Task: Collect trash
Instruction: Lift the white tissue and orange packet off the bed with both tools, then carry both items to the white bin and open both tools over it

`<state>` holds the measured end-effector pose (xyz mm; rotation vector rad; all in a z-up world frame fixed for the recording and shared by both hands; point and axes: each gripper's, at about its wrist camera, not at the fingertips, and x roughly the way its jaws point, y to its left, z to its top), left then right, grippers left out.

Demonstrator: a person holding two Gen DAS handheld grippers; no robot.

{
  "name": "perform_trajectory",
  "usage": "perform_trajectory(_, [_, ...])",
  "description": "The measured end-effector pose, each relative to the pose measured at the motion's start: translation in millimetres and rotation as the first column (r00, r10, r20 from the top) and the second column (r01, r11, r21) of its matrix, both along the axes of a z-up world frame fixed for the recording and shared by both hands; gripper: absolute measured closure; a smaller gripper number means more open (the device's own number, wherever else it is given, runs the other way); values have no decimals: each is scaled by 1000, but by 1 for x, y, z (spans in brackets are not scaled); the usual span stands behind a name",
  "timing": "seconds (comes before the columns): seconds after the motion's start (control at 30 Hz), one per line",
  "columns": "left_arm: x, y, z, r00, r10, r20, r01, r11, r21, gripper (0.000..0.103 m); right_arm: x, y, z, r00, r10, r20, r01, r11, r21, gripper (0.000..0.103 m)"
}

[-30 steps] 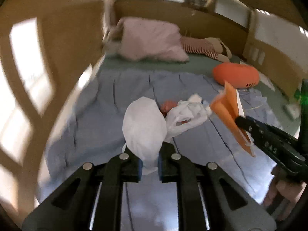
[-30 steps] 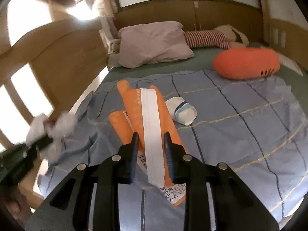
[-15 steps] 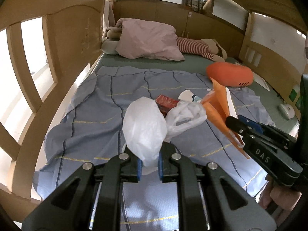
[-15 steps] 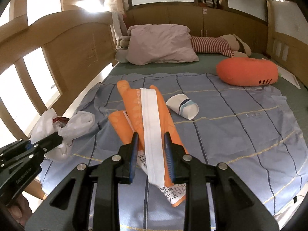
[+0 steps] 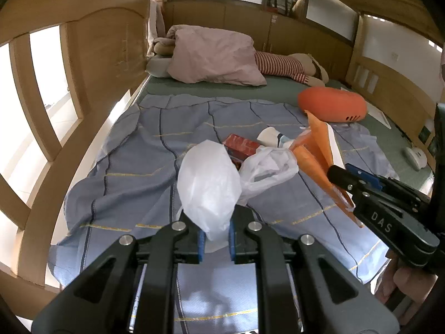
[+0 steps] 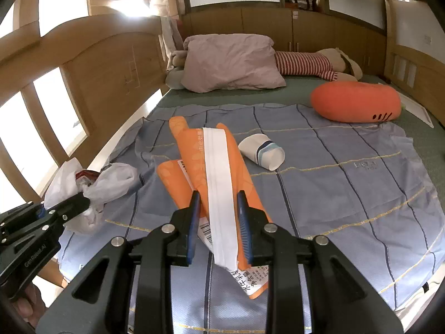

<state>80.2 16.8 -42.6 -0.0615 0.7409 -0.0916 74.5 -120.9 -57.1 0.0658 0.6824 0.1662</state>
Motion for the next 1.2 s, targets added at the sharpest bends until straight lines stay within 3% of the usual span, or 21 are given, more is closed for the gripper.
perform_trajectory(0.17, [1,1,-2,1000,-3,-2,3,1000,2,90,-2,-5,3,1000,-4,14,4,1000,14,76])
perform_trajectory(0.23, [1,0,-2,1000,-13,-5,13,1000,-3,90,-11,-19,12,999,-18,33,16,997,75,76])
perform_trajectory(0.3, [0,-4,-1,999,-42,-4,42,999,-22,90,-42,-52,28,998,-35,50,26,985,168,76])
perform_trajectory(0.37, [-5,-18,5,993,-116,16,117,993,-25,90,-74,-80,41,996,-53,74,37,980,195,76])
perform_trajectory(0.5, [-19,-68,16,951,-307,20,308,951,-38,90,-160,-153,61,979,-163,118,149,981,121,76])
perform_trajectory(0.57, [-32,-109,24,909,-416,13,417,908,-35,90,-206,-192,51,967,-245,64,238,966,103,75])
perform_trajectory(0.63, [-49,-152,30,848,-530,3,529,847,-43,90,-241,-218,32,950,-313,-25,314,947,73,74])
perform_trajectory(0.67, [-61,-179,33,804,-595,-4,594,803,-50,89,-256,-229,19,936,-342,-81,346,937,51,72])
perform_trajectory(0.73, [-88,-232,35,702,-711,-27,708,702,-77,89,-276,-246,-4,902,-393,-178,402,915,14,57])
perform_trajectory(0.77, [-101,-253,32,653,-756,-46,750,653,-106,87,-287,-257,-7,878,-443,-183,453,891,15,51])
perform_trajectory(0.8, [-111,-270,27,609,-790,-69,780,612,-131,80,-296,-267,-4,854,-492,-166,504,863,34,50])
perform_trajectory(0.83, [-124,-291,19,553,-826,-110,811,564,-156,72,-314,-286,13,815,-572,-87,579,804,138,47])
perform_trajectory(0.87, [-133,-307,9,503,-849,-163,831,527,-178,40,-321,-292,22,797,-603,-38,599,780,181,37])
perform_trajectory(0.9, [-139,-316,0,478,-854,-203,838,513,-185,12,-330,-298,33,767,-641,25,621,751,225,22])
perform_trajectory(0.93, [-142,-322,-7,487,-843,-229,832,527,-174,9,-337,-303,46,724,-683,99,645,720,255,17])
perform_trajectory(0.97, [-141,-320,-9,514,-826,-231,819,553,-157,10,-337,-303,55,709,-691,139,644,716,269,15])
perform_trajectory(1.0, [-137,-313,-8,553,-802,-226,797,588,-138,10,-333,-302,61,713,-683,156,633,724,274,14])
perform_trajectory(1.07, [-122,-285,2,607,-772,-187,757,634,-159,9,-311,-291,66,752,-639,161,595,764,249,14])
perform_trajectory(1.13, [-103,-246,19,693,-710,-130,692,704,-156,7,-280,-268,63,793,-588,159,552,804,223,14])
perform_trajectory(1.17, [-88,-212,32,773,-630,-72,620,775,-127,4,-270,-260,61,809,-567,155,533,819,213,13])
perform_trajectory(1.2, [-82,-190,40,824,-566,-30,561,822,-98,3,-249,-240,56,840,-521,150,492,849,193,13])
